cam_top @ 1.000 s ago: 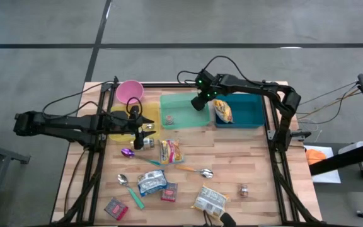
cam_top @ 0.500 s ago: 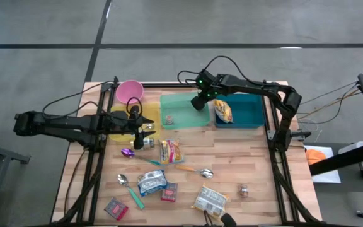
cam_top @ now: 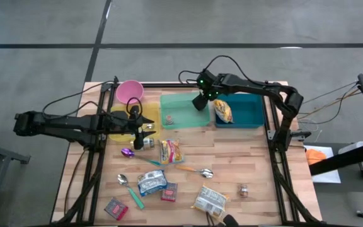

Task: Pick & Place Food Item
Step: Put the seasoning bag into the green bin, then put the yellow spoon into the yellow bin

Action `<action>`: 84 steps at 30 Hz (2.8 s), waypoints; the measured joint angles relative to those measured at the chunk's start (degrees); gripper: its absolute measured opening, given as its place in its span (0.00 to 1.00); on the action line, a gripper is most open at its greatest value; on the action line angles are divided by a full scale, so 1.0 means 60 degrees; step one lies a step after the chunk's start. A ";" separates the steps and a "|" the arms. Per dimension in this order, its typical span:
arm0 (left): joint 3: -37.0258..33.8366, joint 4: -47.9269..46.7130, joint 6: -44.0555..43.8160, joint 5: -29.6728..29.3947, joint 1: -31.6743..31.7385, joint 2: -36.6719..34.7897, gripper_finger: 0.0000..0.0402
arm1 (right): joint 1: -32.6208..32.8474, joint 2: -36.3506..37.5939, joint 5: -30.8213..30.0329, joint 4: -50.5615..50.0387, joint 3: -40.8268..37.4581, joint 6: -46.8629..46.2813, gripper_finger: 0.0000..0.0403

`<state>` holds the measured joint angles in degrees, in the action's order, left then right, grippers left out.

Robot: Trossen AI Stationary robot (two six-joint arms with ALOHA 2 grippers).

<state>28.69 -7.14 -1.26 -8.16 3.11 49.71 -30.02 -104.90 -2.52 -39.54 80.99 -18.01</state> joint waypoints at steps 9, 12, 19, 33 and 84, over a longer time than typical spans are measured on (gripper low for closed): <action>0.0104 -0.0069 -0.0114 0.0054 -0.0003 0.0000 0.59 | 0.0485 0.1567 -0.0246 -0.1075 -0.0004 -0.0276 0.55; 0.0304 -0.0049 -0.0426 0.0324 -0.0004 0.0000 0.59 | 0.0984 0.2196 -0.0674 -0.1641 -0.0021 -0.0272 0.55; 0.0420 -0.0033 -0.0769 0.0619 -0.0011 0.0000 0.59 | 0.2364 0.3322 -0.1395 -0.1926 -0.0474 -0.0768 0.55; 0.0342 -0.0052 -0.1078 0.0623 -0.0011 0.0187 0.59 | 0.4660 0.3654 -0.1892 -0.1814 -0.1769 -0.2160 0.55; 0.0317 -0.0845 -0.1016 0.0874 -0.0011 0.0197 0.59 | 0.8445 -0.0743 -0.0721 0.2493 -0.1810 -0.1511 0.54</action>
<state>30.59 -12.21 -7.35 -2.92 3.05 50.89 20.65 -109.36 -6.85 -24.58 70.13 -27.07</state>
